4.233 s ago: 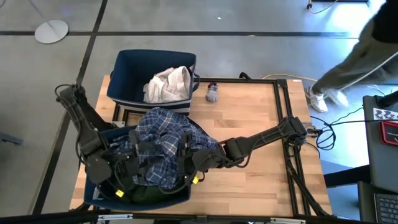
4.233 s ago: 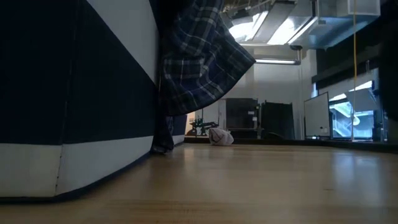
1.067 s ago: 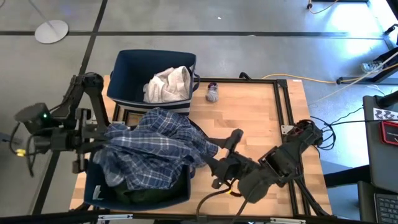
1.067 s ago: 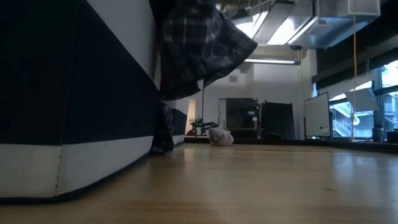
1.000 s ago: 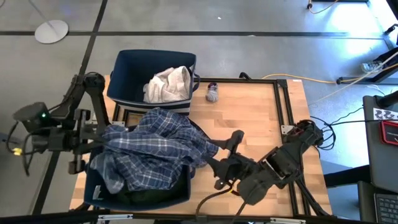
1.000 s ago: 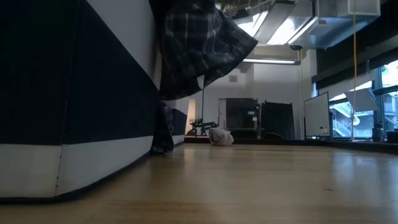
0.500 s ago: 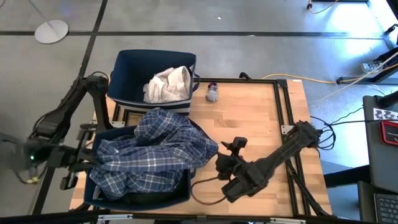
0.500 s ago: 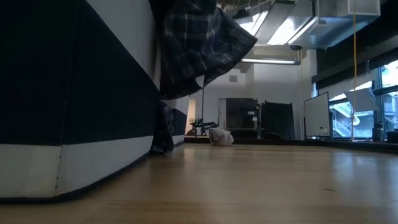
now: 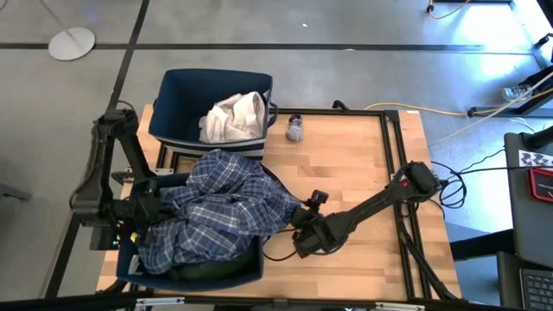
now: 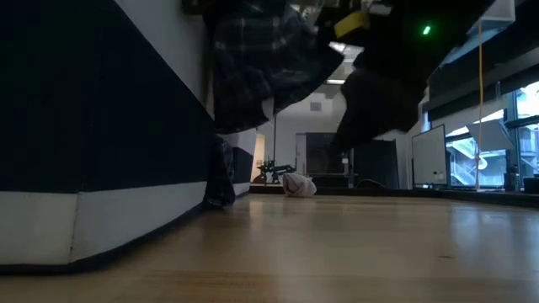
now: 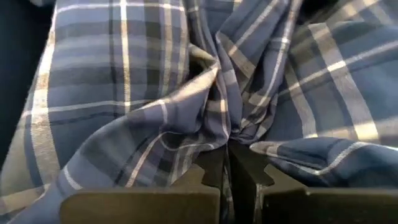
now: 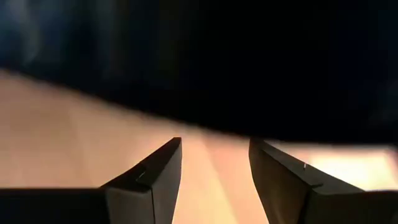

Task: Sort clothes
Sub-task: Put the blue checkered long sleeve into the bottom blue laundry organizer

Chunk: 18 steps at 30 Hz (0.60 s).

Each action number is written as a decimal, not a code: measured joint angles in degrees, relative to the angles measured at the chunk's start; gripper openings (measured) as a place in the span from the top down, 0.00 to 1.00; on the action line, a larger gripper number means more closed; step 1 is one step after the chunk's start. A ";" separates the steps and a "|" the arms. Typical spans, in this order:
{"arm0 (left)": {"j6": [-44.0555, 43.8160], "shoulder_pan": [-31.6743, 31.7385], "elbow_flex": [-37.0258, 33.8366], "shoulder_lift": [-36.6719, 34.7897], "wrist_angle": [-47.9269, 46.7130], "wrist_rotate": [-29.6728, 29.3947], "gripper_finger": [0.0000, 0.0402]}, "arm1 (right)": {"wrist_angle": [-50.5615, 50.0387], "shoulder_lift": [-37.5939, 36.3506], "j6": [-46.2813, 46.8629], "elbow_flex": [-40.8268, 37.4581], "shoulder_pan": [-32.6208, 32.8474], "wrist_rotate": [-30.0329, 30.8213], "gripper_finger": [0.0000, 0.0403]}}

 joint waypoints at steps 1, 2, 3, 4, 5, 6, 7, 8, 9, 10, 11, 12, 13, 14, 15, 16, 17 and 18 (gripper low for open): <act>-0.17 0.76 -0.54 0.20 0.46 0.75 0.99 | 4.12 0.00 -1.91 -1.27 -0.45 -0.70 0.54; -0.15 1.33 -1.04 0.32 1.23 0.82 0.99 | 8.52 0.01 -3.75 -2.47 -0.90 -1.38 0.54; 0.33 1.80 -1.42 0.42 2.34 0.79 0.99 | 12.72 -0.01 -5.77 -3.65 -1.30 -2.29 0.54; 1.40 2.17 -1.65 0.45 3.32 0.83 0.99 | 16.47 0.01 -7.82 -4.76 -1.69 -3.18 0.54; 2.81 2.51 -1.71 0.48 4.08 0.97 0.99 | 19.82 0.01 -9.63 -5.77 -2.03 -3.83 0.54; 4.15 2.79 -1.74 0.46 4.50 1.09 0.99 | 22.85 0.00 -11.28 -6.68 -2.28 -4.14 0.54; 5.06 3.03 -1.69 0.32 4.66 1.25 0.99 | 25.37 0.01 -12.52 -7.41 -2.62 -4.21 0.54; 5.21 3.23 -1.65 0.16 4.78 1.35 0.99 | 27.28 0.01 -13.72 -7.97 -2.63 -4.20 0.54; 5.17 3.31 -1.61 -0.12 4.89 1.43 0.98 | 28.71 -0.01 -14.73 -8.35 -2.64 -4.08 0.54; 4.88 3.31 -1.65 -0.47 4.96 1.45 0.97 | 29.85 0.02 -15.53 -8.46 -2.89 -3.39 0.54; 4.63 3.31 -1.66 -0.84 5.10 1.51 0.96 | 31.05 0.01 -16.72 -8.43 -2.87 -2.72 0.54; 4.55 3.31 -1.67 -1.21 5.18 1.58 0.93 | 31.79 0.02 -18.22 -8.03 -2.85 -2.41 0.54; 4.50 3.31 -1.70 -1.66 5.21 1.63 0.91 | 31.80 -0.02 -19.80 -7.13 -2.70 -2.37 0.54; 4.49 3.31 -1.72 -2.25 5.22 1.82 0.88 | 31.19 -0.32 -21.46 -6.02 -2.32 -2.37 0.54; 4.39 3.31 -1.81 -2.88 5.34 2.13 0.85 | 30.70 -0.81 -23.51 -4.70 -2.02 -2.29 0.54; 4.34 3.31 -1.85 -3.57 5.39 2.42 0.81 | 30.83 -1.48 -25.59 -3.03 -1.49 -2.31 0.54; 4.36 3.33 -1.85 -4.34 5.92 3.06 0.78 | 30.80 -2.46 -27.59 -1.41 -0.96 -2.36 0.54; 4.36 3.34 -1.92 -5.02 6.31 3.92 0.75 | 30.69 -3.41 -29.60 0.20 -0.52 -2.26 0.54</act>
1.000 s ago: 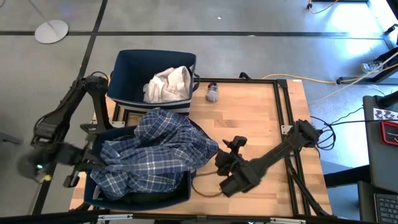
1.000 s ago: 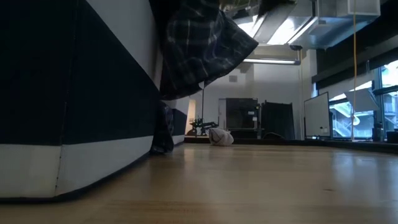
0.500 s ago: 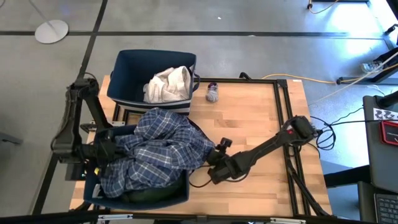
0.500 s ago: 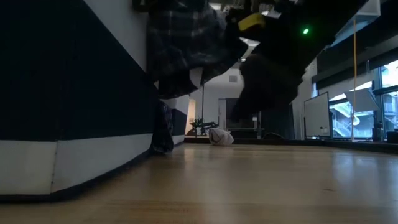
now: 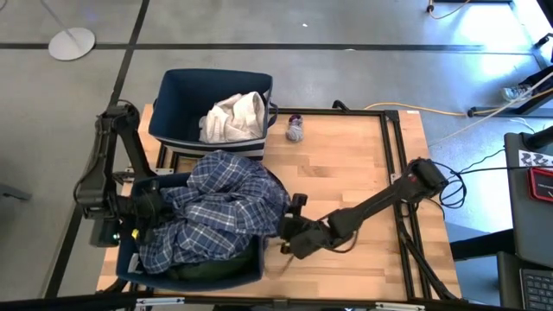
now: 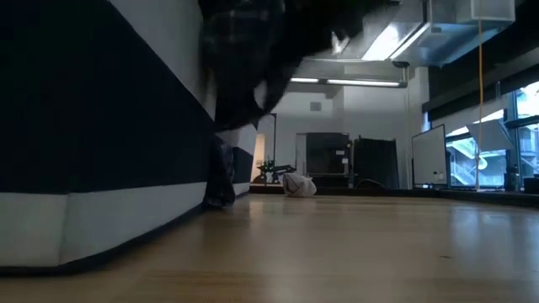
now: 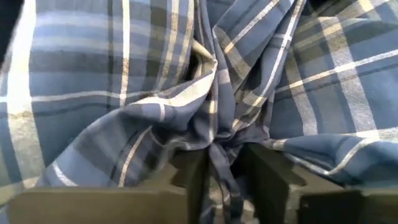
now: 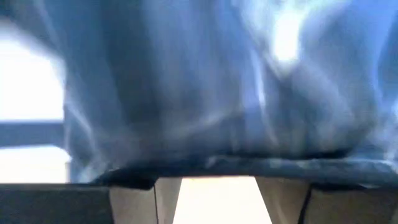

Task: Sort clothes
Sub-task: Put the blue checkered long sleeve into the bottom blue laundry organizer

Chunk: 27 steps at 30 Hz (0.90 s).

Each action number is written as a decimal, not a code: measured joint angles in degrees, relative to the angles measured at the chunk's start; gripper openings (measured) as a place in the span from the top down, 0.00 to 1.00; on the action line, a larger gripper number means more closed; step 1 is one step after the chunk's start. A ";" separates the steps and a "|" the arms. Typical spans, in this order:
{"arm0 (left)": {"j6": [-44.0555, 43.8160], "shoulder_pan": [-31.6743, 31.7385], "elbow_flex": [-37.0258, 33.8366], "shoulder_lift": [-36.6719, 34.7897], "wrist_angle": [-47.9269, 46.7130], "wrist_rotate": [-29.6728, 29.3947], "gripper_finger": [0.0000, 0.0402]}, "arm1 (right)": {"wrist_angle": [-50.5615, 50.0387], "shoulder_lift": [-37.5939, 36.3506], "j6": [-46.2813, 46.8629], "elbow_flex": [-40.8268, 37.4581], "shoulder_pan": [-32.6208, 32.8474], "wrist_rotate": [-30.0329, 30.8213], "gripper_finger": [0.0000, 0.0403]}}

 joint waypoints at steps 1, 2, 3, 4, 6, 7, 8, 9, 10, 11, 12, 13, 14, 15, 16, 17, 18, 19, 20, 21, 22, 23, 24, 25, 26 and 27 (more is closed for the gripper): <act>0.11 0.00 -0.04 -0.67 0.52 0.59 0.72 | 0.10 -0.75 -1.95 1.80 0.34 0.06 0.54; 0.49 0.00 -0.05 -1.36 1.11 1.14 0.70 | 0.15 -1.33 -4.09 3.44 0.72 0.14 0.54; 0.93 0.00 -0.05 -2.03 1.58 1.42 0.68 | -0.12 -1.84 -5.99 4.96 1.08 0.33 0.54; 1.71 -0.07 -0.05 -2.62 1.99 1.71 0.66 | -0.49 -2.12 -7.98 6.54 1.42 0.79 0.54; 3.43 -0.11 -0.05 -3.50 2.69 2.05 0.64 | -0.35 -2.21 -12.07 10.13 1.89 2.07 0.54; 3.89 -0.11 -0.05 -3.82 2.72 2.05 0.63 | -0.50 -2.21 -14.22 11.85 1.84 2.75 0.54; 4.31 -0.11 -0.05 -3.99 2.69 2.03 0.63 | -0.51 -2.21 -16.29 13.55 1.84 3.11 0.54; 4.89 -0.11 -0.03 -4.04 2.67 2.03 0.63 | -0.12 -2.21 -18.18 15.02 1.84 3.16 0.54; 5.15 -0.11 -0.03 -4.04 2.58 2.03 0.63 | 0.46 -2.21 -19.69 16.20 1.77 3.09 0.54; 5.42 -0.11 -0.03 -4.04 2.58 2.01 0.63 | 1.27 -2.21 -21.40 17.31 1.53 3.08 0.54; 5.72 -0.11 -0.03 -4.05 2.56 2.00 0.63 | 1.83 -2.19 -23.26 18.35 1.30 2.97 0.54; 5.84 -0.11 -0.03 -4.06 2.56 1.93 0.63 | 2.59 -2.15 -24.58 19.30 0.91 2.86 0.54; 5.86 -0.11 -0.03 -4.06 2.56 1.82 0.63 | 4.12 -2.13 -25.92 20.11 0.49 2.21 0.54; 5.88 -0.11 -0.03 -4.06 2.54 1.67 0.63 | 5.93 -2.13 -26.77 20.69 -0.10 0.64 0.54; 5.94 -0.11 -0.03 -4.06 2.52 1.51 0.63 | 8.31 -2.13 -27.39 20.96 -0.69 -1.94 0.54; 5.99 -0.11 0.00 -4.06 2.50 1.47 0.63 | 10.70 -2.13 -27.80 21.09 -1.38 -5.66 0.54; 6.02 -0.11 0.00 -4.06 2.48 1.41 0.63 | 12.72 -2.13 -28.14 21.09 -2.08 -9.64 0.54; 6.14 -0.11 0.00 -4.06 2.43 1.38 0.63 | 14.64 -1.91 -28.17 21.07 -2.87 -14.21 0.54; 6.23 -0.11 0.02 -4.08 2.38 1.34 0.63 | 17.34 -1.27 -27.88 21.08 -3.68 -18.54 0.54; 6.23 -0.11 0.02 -4.08 2.36 1.33 0.63 | 19.33 -0.70 -27.17 21.09 -4.39 -22.42 0.54; 6.23 -0.11 0.04 -4.08 2.34 1.31 0.63 | 20.63 0.15 -26.48 21.09 -5.10 -25.55 0.54; 6.23 -0.11 0.04 -4.11 2.33 1.28 0.63 | 22.10 1.23 -25.57 21.09 -5.70 -28.32 0.54; 6.25 -0.11 0.06 -4.11 2.32 1.22 0.63 | 22.62 2.36 -24.73 21.09 -6.26 -30.39 0.54; 6.23 -0.11 0.08 -4.11 2.25 1.22 0.63 | 22.55 3.45 -24.25 21.09 -6.66 -31.35 0.54; 6.23 -0.11 0.45 -4.09 1.81 1.22 0.63 | 22.11 4.44 -23.96 21.02 -6.95 -31.48 0.54; 6.30 -0.11 1.01 -4.08 1.66 1.20 0.63 | 21.63 5.36 -23.66 20.94 -7.04 -31.34 0.54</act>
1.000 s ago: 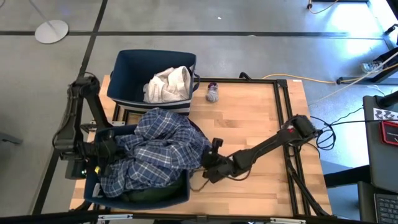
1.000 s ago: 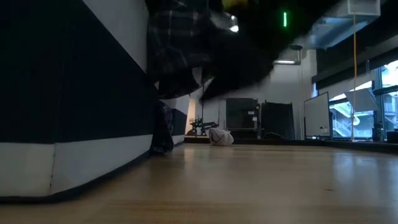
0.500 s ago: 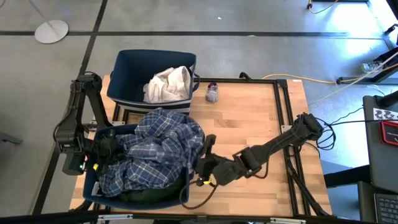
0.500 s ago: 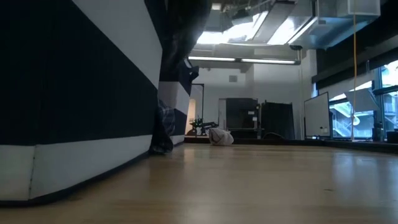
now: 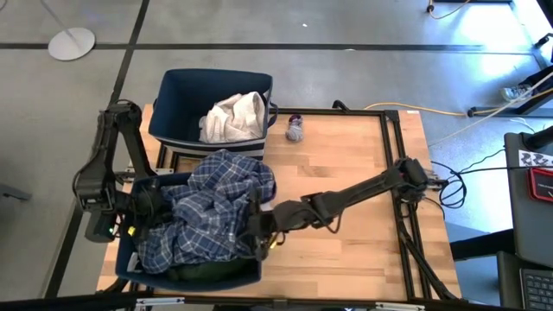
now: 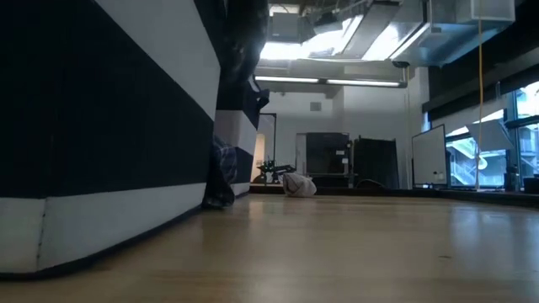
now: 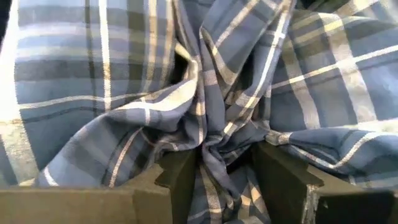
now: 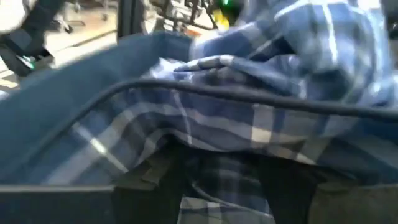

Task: Sort clothes
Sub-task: Put the blue checkered long sleeve into the bottom blue laundry organizer

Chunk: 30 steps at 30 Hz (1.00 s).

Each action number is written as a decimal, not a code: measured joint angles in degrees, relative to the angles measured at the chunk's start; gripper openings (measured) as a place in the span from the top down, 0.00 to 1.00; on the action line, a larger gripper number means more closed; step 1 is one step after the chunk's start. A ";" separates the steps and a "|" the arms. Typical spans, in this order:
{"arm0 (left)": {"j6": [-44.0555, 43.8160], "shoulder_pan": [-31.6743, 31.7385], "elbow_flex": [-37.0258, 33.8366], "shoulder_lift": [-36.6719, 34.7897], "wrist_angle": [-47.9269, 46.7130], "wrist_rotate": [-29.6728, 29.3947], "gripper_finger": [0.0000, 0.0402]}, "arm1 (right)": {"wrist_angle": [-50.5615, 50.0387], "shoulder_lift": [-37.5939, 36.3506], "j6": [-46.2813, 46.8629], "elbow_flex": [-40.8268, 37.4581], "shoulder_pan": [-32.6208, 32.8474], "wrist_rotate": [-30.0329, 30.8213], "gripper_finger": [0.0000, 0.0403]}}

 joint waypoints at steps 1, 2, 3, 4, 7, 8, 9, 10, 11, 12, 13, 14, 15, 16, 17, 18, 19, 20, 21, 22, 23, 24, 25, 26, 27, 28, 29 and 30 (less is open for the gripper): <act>0.22 0.00 0.81 -0.03 -0.13 -0.05 0.63 | 0.00 0.63 0.00 0.00 0.00 0.79 0.54; 0.74 0.00 1.80 -0.03 -0.23 -0.09 0.63 | -0.15 0.93 -0.09 0.00 0.10 1.77 0.54; 1.62 0.00 2.95 0.00 -0.22 -0.13 0.63 | -0.17 1.11 -0.18 0.01 0.21 2.57 0.54; 2.43 0.00 4.27 0.11 -0.15 -0.16 0.63 | -0.09 1.32 -0.29 0.07 0.21 2.92 0.54; 4.82 0.00 8.37 0.24 -0.11 4.57 0.63 | -0.23 1.47 -0.14 0.09 0.31 2.90 0.54; 4.84 0.00 9.87 0.24 -0.55 6.66 0.63 | -0.37 1.47 -0.11 0.11 0.29 2.92 0.54; 4.31 0.00 11.46 0.24 -1.49 8.47 0.63 | -0.39 1.47 -0.05 0.11 0.28 2.90 0.54; 3.14 0.00 13.06 0.24 -2.51 9.90 0.63 | -0.43 1.47 -0.05 0.11 0.27 2.91 0.54; 1.65 0.00 14.88 0.24 -3.95 11.15 0.63 | -0.51 1.47 -0.07 0.11 0.29 2.93 0.54; 0.16 0.00 16.65 0.24 -5.49 12.32 0.63 | -0.58 1.47 -0.06 0.11 0.29 2.94 0.54; -1.20 0.00 18.39 0.24 -7.19 13.31 0.63 | -0.67 1.47 -0.05 0.12 0.27 2.94 0.54; -2.35 0.00 20.12 0.24 -9.01 13.77 0.63 | -0.79 1.47 -0.05 0.13 0.27 2.95 0.54; -3.12 0.00 21.89 0.24 -10.91 13.87 0.63 | -0.83 1.47 -0.05 0.13 0.27 2.99 0.54; -3.81 0.00 23.47 0.24 -12.38 13.73 0.63 | -0.83 1.47 -0.05 0.13 0.27 3.01 0.54; -3.50 0.00 24.80 0.19 -12.59 13.20 0.63 | -0.84 1.47 -0.05 0.13 0.27 3.01 0.54; -1.47 0.00 26.18 0.02 -12.31 11.53 0.63 | -0.84 1.47 -0.05 0.13 0.27 3.03 0.54; 1.65 0.00 27.55 0.10 -12.27 8.92 0.63 | -0.84 1.48 -0.05 0.13 0.27 3.03 0.54; 4.82 0.00 28.99 0.40 -12.08 5.67 0.63 | -0.84 1.49 -0.05 0.13 0.27 3.07 0.54; 8.03 0.00 30.29 0.76 -11.70 1.43 0.63 | -0.84 1.49 -0.05 0.13 0.27 3.07 0.54; 11.78 0.00 31.18 1.08 -11.25 -3.38 0.63 | -0.86 1.49 -0.05 0.13 0.27 3.07 0.54; 15.57 0.00 31.73 1.41 -10.59 -9.15 0.63 | -0.91 1.49 -0.06 0.13 0.27 2.98 0.54; 19.23 0.00 31.90 1.70 -9.12 -15.73 0.63 | -0.93 1.49 -0.05 0.13 0.27 2.88 0.54; 22.65 0.00 31.94 1.96 -7.20 -22.28 0.63 | -0.93 1.49 -0.03 0.13 0.25 2.82 0.54; 26.34 0.00 31.75 2.39 -4.77 -28.60 0.63 | -0.96 1.52 0.04 0.13 0.25 2.81 0.54; 29.93 0.03 31.20 2.83 -2.33 -34.38 0.63 | -0.97 1.52 0.06 0.13 0.25 2.77 0.54; 33.29 0.26 30.44 3.40 -0.30 -38.97 0.63 | -0.97 1.52 0.08 0.13 0.25 2.66 0.54; 35.90 0.90 29.74 4.06 1.49 -42.19 0.63 | -0.97 1.52 0.08 0.13 0.25 2.59 0.54; 37.10 1.88 29.24 4.74 2.84 -43.45 0.63 | -0.97 1.54 0.08 0.13 0.25 2.56 0.54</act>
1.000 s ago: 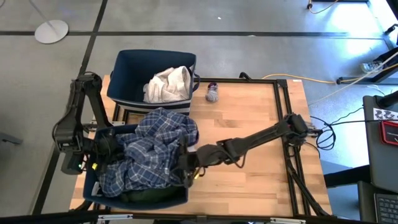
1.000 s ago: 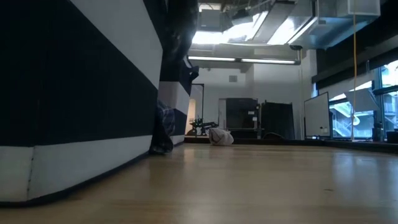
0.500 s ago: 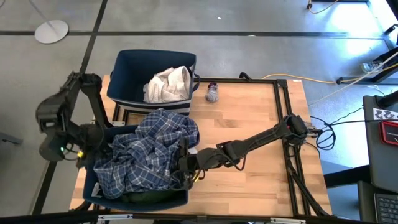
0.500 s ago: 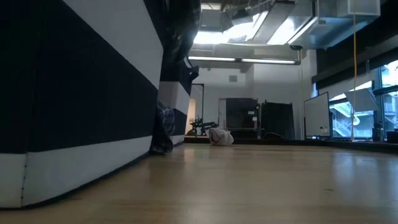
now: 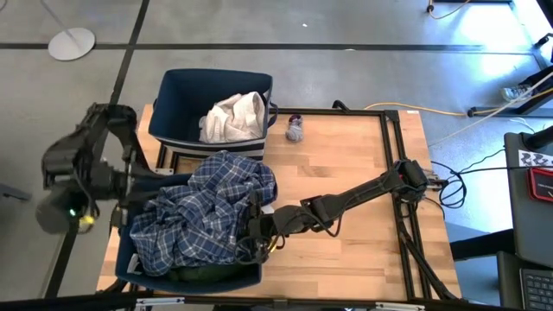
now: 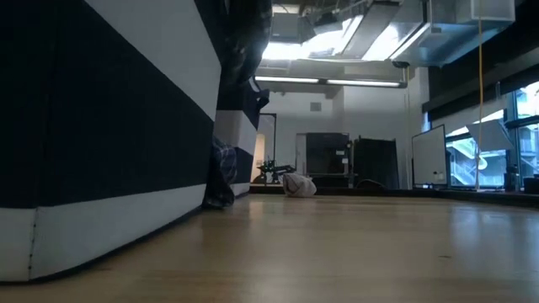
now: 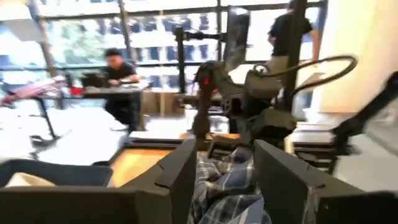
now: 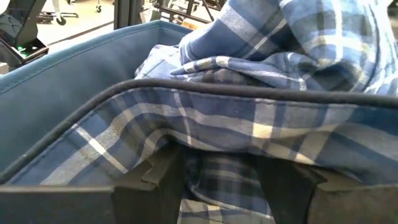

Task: Sort clothes
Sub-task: Put the blue checkered long sleeve into the bottom blue laundry organizer

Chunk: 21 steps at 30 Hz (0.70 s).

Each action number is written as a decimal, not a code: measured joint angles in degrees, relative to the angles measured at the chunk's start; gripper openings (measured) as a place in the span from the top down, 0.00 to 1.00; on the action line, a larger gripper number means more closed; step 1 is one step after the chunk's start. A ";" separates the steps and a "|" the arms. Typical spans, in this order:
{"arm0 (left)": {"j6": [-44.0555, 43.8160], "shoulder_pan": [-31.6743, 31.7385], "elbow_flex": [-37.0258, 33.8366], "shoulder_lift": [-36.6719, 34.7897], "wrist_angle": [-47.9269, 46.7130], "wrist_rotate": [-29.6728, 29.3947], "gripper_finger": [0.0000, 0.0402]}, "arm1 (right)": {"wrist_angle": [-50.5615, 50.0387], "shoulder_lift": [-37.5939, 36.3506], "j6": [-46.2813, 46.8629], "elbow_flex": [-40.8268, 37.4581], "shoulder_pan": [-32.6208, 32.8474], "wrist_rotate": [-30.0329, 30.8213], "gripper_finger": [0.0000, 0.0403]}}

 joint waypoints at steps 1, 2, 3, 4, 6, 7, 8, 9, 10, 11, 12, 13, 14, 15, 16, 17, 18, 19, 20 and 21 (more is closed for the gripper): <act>0.61 1.26 -0.58 0.71 1.19 -0.15 0.63 | -0.02 0.00 -0.02 0.00 0.00 -0.04 0.54; 0.54 2.68 -1.04 1.44 1.65 0.38 0.63 | -0.02 0.00 -0.01 0.00 -0.01 -0.13 0.54; 0.34 4.19 -1.54 2.12 2.05 1.23 0.63 | -0.01 0.01 0.00 0.00 -0.02 -0.15 0.54; -0.07 5.64 -1.86 2.94 2.01 1.98 0.63 | 0.02 0.02 -0.01 0.00 -0.04 -0.17 0.54; -0.62 8.55 -2.36 4.71 2.07 3.68 0.63 | 0.25 0.04 -0.02 0.00 -0.07 -0.18 0.54; -0.59 10.01 -2.50 5.68 2.07 5.50 0.63 | 0.44 0.07 -0.04 0.00 -0.09 -0.18 0.54; -0.09 11.67 -2.54 6.64 2.41 7.77 0.63 | 0.61 0.07 -0.07 -0.02 -0.09 -0.21 0.54; 1.36 13.59 -2.54 7.57 3.00 10.02 0.63 | 0.74 0.09 -0.12 -0.02 -0.11 -0.25 0.54; 3.75 15.50 -2.54 8.51 4.11 11.59 0.63 | 0.81 0.09 -0.20 -0.02 -0.09 -0.32 0.54; 6.49 17.31 -2.53 9.48 5.96 12.89 0.63 | 0.83 0.09 -0.20 -0.02 -0.09 -0.32 0.54; 9.77 18.89 -2.52 10.50 8.38 14.35 0.63 | 0.83 0.09 -0.21 -0.04 -0.09 -0.33 0.54; 13.68 20.25 -2.54 11.48 11.48 16.32 0.63 | 0.83 0.09 -0.22 -0.04 -0.09 -0.34 0.54; 18.45 21.66 -2.54 12.35 15.31 19.04 0.63 | 0.81 0.09 -0.20 -0.04 -0.09 -0.34 0.54; 23.82 23.33 -2.54 13.11 19.75 22.17 0.63 | 0.79 0.09 -0.20 -0.04 -0.09 -0.35 0.54; 29.34 24.97 -2.54 13.80 24.61 25.91 0.63 | 0.76 0.09 -0.21 -0.04 -0.09 -0.36 0.54; 34.64 26.67 -2.52 14.50 29.29 29.89 0.63 | 0.75 0.09 -0.22 -0.04 -0.09 -0.36 0.54; 39.05 28.23 -2.52 15.19 33.65 33.69 0.63 | 0.74 0.09 -0.22 -0.04 -0.09 -0.39 0.54; 42.83 29.70 -2.53 15.73 37.32 36.86 0.63 | 0.74 0.09 -0.22 -0.04 -0.09 -0.39 0.54; 45.94 31.15 -2.54 16.19 39.83 38.96 0.63 | 0.65 0.09 -0.22 -0.04 -0.09 -0.39 0.54; 47.82 32.55 -2.54 16.44 41.30 40.23 0.63 | 0.55 0.09 -0.21 -0.04 -0.09 -0.40 0.54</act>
